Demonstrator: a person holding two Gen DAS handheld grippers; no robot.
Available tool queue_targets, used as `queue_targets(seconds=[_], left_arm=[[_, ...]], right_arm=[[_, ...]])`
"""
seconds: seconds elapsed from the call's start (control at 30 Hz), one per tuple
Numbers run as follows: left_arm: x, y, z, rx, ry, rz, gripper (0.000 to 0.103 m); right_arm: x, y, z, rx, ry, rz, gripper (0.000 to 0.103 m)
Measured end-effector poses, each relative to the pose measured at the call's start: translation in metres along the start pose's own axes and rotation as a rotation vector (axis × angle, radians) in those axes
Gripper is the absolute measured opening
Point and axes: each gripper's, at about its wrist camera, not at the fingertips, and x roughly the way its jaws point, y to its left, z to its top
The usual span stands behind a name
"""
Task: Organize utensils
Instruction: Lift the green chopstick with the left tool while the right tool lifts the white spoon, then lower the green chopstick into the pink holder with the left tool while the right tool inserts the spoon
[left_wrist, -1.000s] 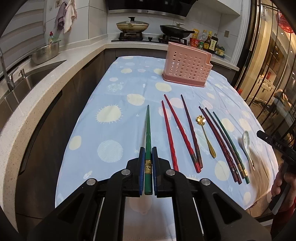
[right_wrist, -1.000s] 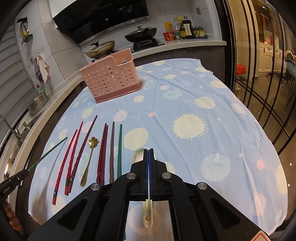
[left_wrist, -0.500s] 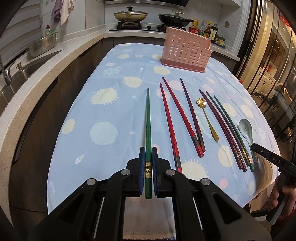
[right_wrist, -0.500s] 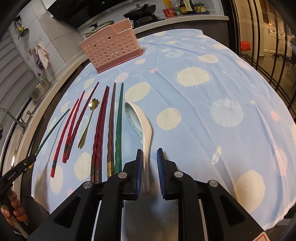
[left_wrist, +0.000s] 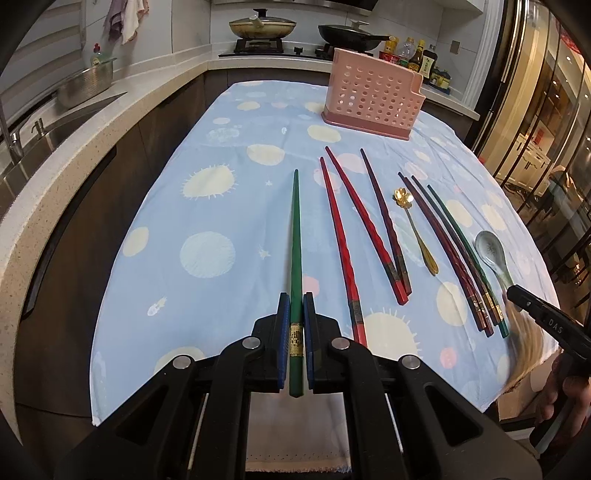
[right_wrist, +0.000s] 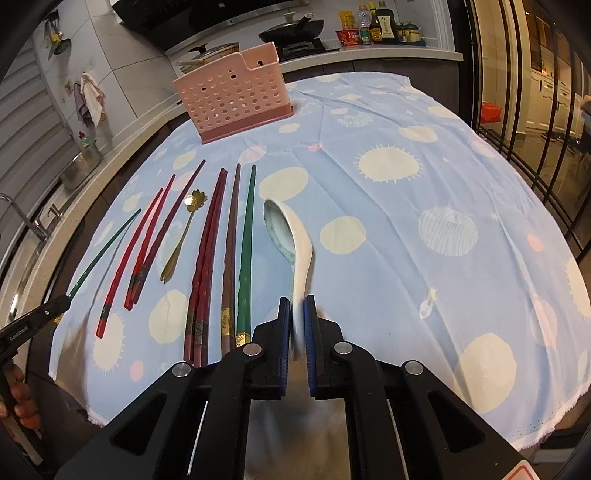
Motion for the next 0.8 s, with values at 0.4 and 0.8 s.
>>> queue_targets(seconds=[0.4,0.8], left_arm=[[-0.033,0.005,0.066,0.012,-0.192,0.011,0.007],[-0.046,-0.01,0.162,0.066,-0.343,-0.006,0.007]], right_arm=[[-0.028,0.013,0.073,-0.061,-0.187,-0.01,0.006],[-0.018,0.025,0.153,-0.083,-0.26,0.023,0.006]])
